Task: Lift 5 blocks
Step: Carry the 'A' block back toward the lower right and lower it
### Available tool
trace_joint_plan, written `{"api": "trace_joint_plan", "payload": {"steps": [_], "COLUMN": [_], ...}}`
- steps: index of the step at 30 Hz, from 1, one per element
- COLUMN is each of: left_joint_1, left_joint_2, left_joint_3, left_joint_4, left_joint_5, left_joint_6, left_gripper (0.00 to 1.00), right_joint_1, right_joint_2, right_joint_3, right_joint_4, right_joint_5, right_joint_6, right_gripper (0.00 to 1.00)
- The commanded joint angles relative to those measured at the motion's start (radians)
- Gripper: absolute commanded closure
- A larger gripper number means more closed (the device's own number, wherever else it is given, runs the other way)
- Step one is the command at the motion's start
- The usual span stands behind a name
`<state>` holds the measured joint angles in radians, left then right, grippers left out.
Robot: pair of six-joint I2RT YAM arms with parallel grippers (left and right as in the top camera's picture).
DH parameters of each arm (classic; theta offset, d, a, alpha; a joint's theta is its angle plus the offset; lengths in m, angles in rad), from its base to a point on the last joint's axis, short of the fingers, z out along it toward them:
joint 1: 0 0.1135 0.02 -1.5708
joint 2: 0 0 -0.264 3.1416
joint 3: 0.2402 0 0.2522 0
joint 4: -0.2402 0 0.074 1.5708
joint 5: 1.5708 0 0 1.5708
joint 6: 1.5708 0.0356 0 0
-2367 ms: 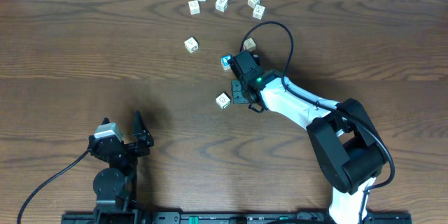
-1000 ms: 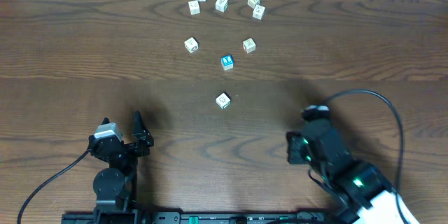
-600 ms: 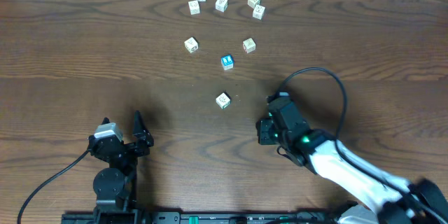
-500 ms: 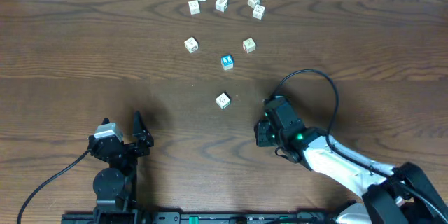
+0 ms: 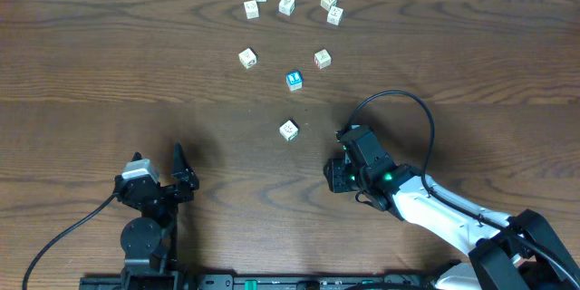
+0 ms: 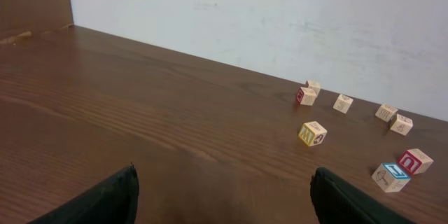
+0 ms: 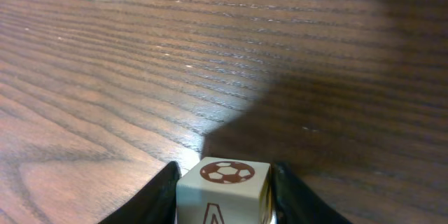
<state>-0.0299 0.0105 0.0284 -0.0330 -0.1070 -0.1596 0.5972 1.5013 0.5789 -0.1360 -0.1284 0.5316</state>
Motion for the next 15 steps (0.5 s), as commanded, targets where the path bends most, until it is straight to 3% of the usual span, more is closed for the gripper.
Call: {"api": "trace_joint_plan", "payload": {"steps": [1, 4, 11, 13, 15], "left_joint_1": [-0.002, -0.002, -0.002, -0.002, -0.002], "left_joint_2": [-0.006, -0.006, -0.006, -0.006, -0.006], "left_joint_3": [-0.024, -0.024, -0.024, -0.024, -0.024], "left_joint_4": [-0.03, -0.031, -0.03, -0.031, -0.03], "left_joint_5": [-0.012, -0.012, -0.012, -0.012, -0.012], "left_joint_6": [0.006, 0.006, 0.006, 0.006, 0.006], "left_gripper": [0.21, 0.21, 0.21, 0.21, 0.21], "right_joint_1": [0.006, 0.007, 0.006, 0.006, 0.006], "right_joint_2": [0.003, -0.011, -0.083, -0.103, -0.116], "right_joint_3": [0.009, 0.01, 0.01, 0.01, 0.01], "right_joint_4": [0.002, -0.003, -0.019, -0.03, -0.041], "right_joint_5": [-0.012, -0.011, -0.01, -0.003, 0.005], "right_joint_6": [-0.025, -0.044, -0.061, -0.062, -0.062], "right_gripper": [0.53, 0.41, 0.41, 0.46, 0.6]}}
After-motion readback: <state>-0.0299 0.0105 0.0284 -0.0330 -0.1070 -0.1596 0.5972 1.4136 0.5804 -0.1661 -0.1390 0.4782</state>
